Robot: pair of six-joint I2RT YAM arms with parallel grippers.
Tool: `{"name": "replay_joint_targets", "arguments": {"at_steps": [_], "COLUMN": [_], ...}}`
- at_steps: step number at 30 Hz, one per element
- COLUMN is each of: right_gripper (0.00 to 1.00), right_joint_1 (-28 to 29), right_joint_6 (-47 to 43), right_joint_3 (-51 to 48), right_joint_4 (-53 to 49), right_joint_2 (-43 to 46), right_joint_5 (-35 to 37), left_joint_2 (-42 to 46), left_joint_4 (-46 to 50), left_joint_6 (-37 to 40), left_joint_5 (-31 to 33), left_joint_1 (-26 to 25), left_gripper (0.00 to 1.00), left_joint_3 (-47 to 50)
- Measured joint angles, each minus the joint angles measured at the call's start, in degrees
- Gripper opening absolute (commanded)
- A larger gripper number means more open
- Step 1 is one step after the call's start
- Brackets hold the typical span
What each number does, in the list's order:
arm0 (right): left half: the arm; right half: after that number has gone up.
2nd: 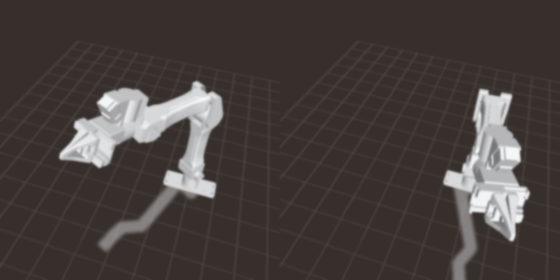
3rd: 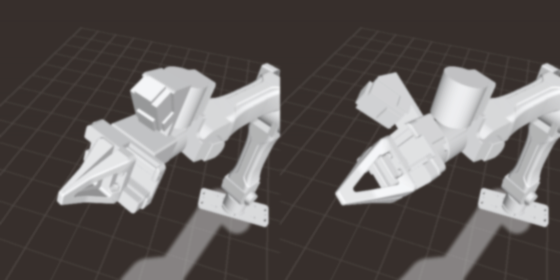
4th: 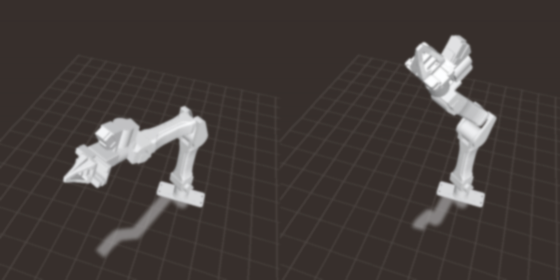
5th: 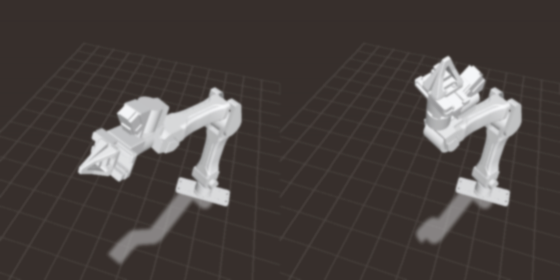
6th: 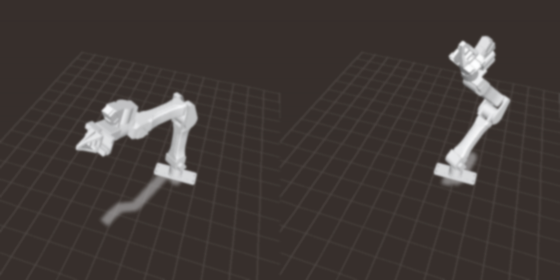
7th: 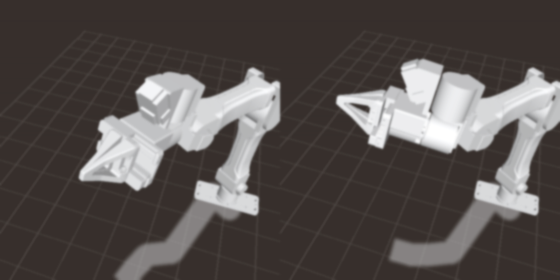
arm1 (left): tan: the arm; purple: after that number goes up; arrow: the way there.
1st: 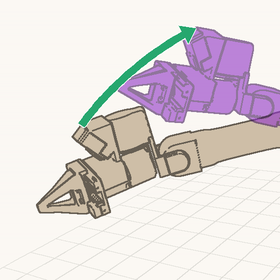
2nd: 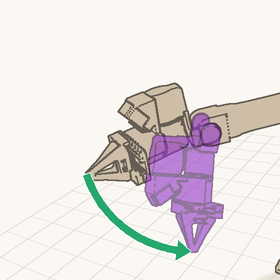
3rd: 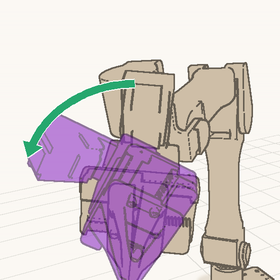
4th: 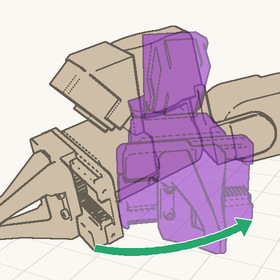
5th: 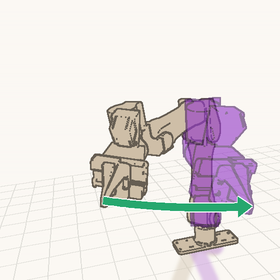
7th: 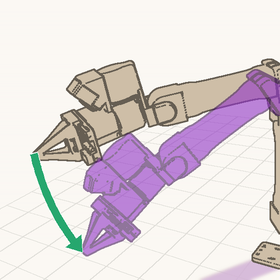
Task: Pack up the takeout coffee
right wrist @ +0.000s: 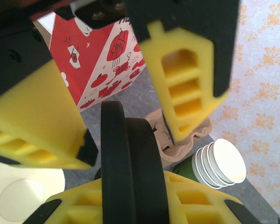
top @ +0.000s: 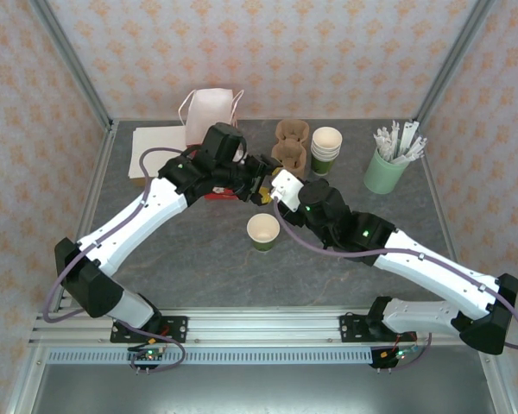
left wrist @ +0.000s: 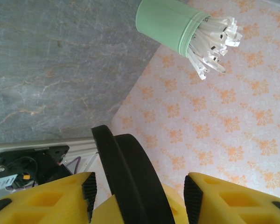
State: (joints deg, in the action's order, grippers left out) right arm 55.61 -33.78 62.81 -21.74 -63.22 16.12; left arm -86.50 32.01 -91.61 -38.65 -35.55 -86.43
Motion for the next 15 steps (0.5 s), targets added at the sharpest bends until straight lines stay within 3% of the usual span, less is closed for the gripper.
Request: {"name": "replay_joint_targets", "arguments": {"at_steps": [11, 15], "right_gripper": [0.19, 0.27], "right_joint_1": [0.28, 0.57], "right_joint_6": [-0.42, -0.46], "right_joint_3": [0.00, 0.00], "right_joint_4": [-0.22, -1.05], "right_joint_2": [-0.07, -0.07], "right_joint_5": [-0.02, -0.20], "left_joint_2": [-1.64, -1.66], "left_joint_4": [-1.95, -1.92], "left_joint_6": [-0.07, -0.04], "left_joint_5": [-0.98, -1.03], "left_joint_1": [-0.61, -0.63], "left_gripper": [0.28, 0.20], "left_joint_3": [-0.13, -0.28]}}
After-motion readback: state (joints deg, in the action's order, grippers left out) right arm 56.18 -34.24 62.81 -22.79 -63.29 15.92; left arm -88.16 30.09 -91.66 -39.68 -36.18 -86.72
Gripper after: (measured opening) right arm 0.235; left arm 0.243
